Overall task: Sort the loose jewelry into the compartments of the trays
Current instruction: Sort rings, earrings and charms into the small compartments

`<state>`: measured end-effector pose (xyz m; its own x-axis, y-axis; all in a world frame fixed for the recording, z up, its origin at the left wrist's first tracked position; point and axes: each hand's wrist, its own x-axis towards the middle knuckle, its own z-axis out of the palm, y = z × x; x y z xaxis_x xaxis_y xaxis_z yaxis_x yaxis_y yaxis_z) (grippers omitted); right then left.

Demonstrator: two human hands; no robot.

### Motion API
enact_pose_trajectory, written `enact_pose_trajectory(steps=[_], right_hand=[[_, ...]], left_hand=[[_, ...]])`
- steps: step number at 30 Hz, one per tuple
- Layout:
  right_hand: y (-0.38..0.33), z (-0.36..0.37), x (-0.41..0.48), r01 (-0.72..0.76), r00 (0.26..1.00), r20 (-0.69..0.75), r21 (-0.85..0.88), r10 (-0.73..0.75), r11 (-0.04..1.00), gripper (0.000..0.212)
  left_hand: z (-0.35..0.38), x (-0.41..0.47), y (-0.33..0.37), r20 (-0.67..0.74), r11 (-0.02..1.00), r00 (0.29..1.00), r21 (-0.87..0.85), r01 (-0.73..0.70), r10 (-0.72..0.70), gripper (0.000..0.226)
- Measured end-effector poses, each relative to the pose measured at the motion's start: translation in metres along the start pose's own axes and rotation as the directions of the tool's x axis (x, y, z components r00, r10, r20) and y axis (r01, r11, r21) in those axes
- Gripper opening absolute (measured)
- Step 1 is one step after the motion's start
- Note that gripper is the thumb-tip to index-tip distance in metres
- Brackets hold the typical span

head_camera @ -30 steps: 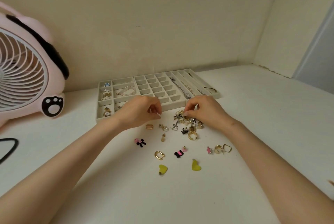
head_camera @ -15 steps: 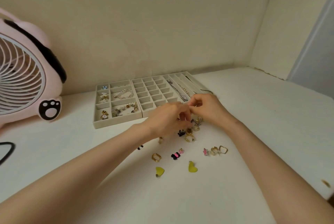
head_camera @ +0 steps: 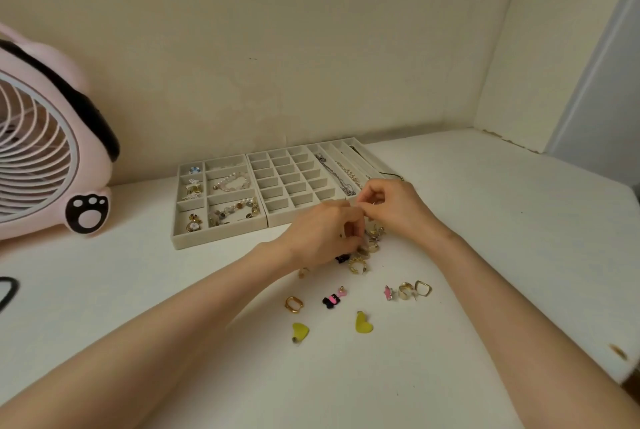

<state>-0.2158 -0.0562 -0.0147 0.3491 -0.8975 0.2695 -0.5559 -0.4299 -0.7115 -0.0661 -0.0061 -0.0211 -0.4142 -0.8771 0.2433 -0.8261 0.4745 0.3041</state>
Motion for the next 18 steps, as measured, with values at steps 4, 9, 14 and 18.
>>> enact_pose_trajectory(steps=[4, 9, 14, 18], right_hand=[[-0.0013, -0.0009, -0.0009, -0.021, 1.000, -0.008, 0.073, 0.021, 0.997, 0.014], [-0.0008, 0.0000, -0.0007, -0.036, 0.999, -0.016, 0.116, 0.039, 0.993, 0.022], [-0.0024, -0.0021, -0.0012, -0.033, 0.999, -0.013, 0.158, 0.035, 0.987, 0.017], [-0.0038, -0.0040, -0.0015, -0.030, 0.999, -0.016, 0.202, 0.034, 0.979, 0.015]], left_hand=[[-0.0051, -0.0019, -0.0058, 0.006, 0.998, 1.000, -0.058, 0.025, -0.025, 0.009], [0.0002, -0.0014, -0.0007, 0.038, 0.999, 0.999, -0.029, 0.024, -0.023, 0.017], [0.0011, 0.0015, 0.0038, 0.042, 1.000, 0.999, -0.031, -0.007, 0.009, 0.013], [-0.0061, 0.0007, 0.0010, 0.024, 0.997, 0.999, -0.069, 0.039, -0.038, 0.012]])
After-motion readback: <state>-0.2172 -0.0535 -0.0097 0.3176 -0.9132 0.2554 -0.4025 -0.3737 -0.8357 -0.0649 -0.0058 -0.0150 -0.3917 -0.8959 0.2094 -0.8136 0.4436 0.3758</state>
